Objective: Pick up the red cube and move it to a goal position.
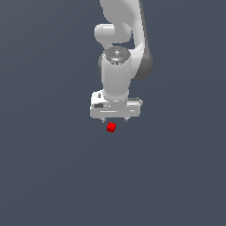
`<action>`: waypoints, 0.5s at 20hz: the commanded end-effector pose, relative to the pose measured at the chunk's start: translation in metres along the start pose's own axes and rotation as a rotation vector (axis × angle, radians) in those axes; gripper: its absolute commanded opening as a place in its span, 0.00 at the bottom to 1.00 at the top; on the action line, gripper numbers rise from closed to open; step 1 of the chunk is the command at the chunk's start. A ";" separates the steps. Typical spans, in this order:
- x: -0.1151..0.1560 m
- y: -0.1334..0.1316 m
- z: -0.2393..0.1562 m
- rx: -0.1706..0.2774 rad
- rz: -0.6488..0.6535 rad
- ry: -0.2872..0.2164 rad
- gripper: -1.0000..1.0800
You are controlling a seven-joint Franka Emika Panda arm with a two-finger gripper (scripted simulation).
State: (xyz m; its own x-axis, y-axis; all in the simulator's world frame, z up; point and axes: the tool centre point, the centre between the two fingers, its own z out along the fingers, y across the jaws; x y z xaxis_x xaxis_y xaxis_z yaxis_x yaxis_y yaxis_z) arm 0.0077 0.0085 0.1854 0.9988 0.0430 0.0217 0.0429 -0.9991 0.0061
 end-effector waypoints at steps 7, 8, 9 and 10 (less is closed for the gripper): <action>-0.004 0.002 0.010 0.000 0.025 -0.001 0.96; -0.005 0.002 0.014 0.000 0.034 -0.002 0.96; -0.007 0.003 0.018 0.000 0.045 -0.002 0.96; -0.009 0.004 0.022 0.000 0.057 -0.003 0.96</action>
State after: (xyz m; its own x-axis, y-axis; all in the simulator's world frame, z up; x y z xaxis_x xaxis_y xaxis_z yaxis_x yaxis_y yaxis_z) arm 0.0020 0.0053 0.1694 0.9998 0.0018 0.0207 0.0017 -1.0000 0.0054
